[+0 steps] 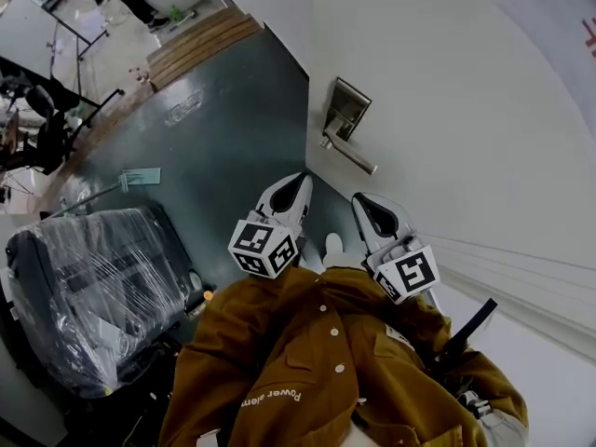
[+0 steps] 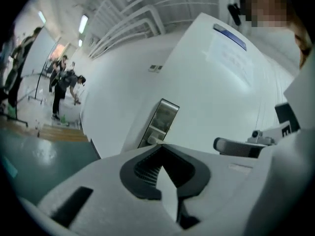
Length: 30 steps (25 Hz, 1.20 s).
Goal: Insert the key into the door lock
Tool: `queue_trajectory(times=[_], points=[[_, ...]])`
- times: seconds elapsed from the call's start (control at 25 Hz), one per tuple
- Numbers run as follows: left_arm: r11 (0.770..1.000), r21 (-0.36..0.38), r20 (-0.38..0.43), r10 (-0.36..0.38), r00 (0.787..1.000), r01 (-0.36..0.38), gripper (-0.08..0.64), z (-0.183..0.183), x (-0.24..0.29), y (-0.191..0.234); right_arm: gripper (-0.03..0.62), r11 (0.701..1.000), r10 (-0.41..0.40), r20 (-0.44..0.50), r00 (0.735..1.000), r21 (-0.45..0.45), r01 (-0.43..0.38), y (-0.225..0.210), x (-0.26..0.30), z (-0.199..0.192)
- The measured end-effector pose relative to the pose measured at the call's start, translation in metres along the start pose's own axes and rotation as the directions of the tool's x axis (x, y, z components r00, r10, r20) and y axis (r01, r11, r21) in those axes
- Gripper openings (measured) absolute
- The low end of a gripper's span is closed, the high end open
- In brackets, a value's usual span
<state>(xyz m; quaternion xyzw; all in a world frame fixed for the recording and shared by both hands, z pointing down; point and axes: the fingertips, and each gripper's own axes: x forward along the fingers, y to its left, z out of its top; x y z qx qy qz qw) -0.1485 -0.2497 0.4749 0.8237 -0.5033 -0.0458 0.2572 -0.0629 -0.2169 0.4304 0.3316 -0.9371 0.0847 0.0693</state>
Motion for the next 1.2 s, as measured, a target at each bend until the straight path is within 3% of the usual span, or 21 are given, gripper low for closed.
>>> queue_trajectory(times=[0.16,0.36,0.64,1.2], points=[[0.991,0.126,0.028,0.047,0.998,-0.050,0.003,0.013,-0.013,-0.018,0.006,1.000,-0.008,-0.016,1.000,-0.030,0.007,0.000,0.007,0.002],[0.982,0.180,0.045,0.046,0.998,-0.054,0.003,0.017,-0.015,-0.036,0.005,0.999,-0.029,-0.020,0.999,-0.025,0.028,-0.007,0.007,-0.001],[0.984,0.167,0.053,0.046,0.998,-0.054,0.003,0.013,-0.023,-0.051,0.006,0.998,-0.054,-0.012,0.998,0.022,0.055,-0.015,-0.002,-0.006],[0.990,0.136,0.026,0.034,0.999,-0.038,0.003,0.004,-0.025,-0.050,0.006,0.996,-0.088,-0.001,0.996,0.034,0.088,-0.019,-0.007,-0.005]])
